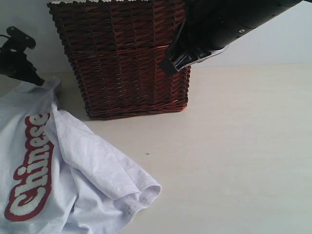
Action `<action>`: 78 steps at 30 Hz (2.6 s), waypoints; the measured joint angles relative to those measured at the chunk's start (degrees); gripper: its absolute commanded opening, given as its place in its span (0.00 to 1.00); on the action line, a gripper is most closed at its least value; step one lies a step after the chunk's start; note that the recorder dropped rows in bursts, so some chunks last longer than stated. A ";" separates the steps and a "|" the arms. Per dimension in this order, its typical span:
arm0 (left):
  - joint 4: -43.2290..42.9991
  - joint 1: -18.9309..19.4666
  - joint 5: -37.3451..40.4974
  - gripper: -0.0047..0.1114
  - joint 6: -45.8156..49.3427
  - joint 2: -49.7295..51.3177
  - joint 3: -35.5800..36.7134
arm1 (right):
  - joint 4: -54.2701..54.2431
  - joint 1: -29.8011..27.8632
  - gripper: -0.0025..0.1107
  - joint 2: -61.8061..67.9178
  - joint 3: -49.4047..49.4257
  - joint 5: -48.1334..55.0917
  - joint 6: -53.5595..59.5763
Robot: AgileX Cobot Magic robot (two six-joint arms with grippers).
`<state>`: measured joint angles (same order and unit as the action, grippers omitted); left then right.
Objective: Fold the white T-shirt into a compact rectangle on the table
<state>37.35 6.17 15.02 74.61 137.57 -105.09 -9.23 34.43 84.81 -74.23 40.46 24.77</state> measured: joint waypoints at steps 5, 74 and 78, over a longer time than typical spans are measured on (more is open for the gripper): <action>2.86 0.00 -2.58 0.04 -2.56 -3.38 0.00 | 0.00 0.00 0.02 0.00 0.00 0.22 0.00; -16.09 11.69 7.48 0.04 -56.92 -26.90 17.72 | -30.39 9.96 0.02 30.23 -1.41 -4.12 22.68; -13.69 12.24 12.09 0.04 -56.56 -28.38 17.72 | -21.75 15.04 0.02 37.75 -7.24 -4.88 10.98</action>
<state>23.66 18.42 27.10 18.05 109.19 -87.37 -30.98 49.47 122.56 -81.47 35.57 35.75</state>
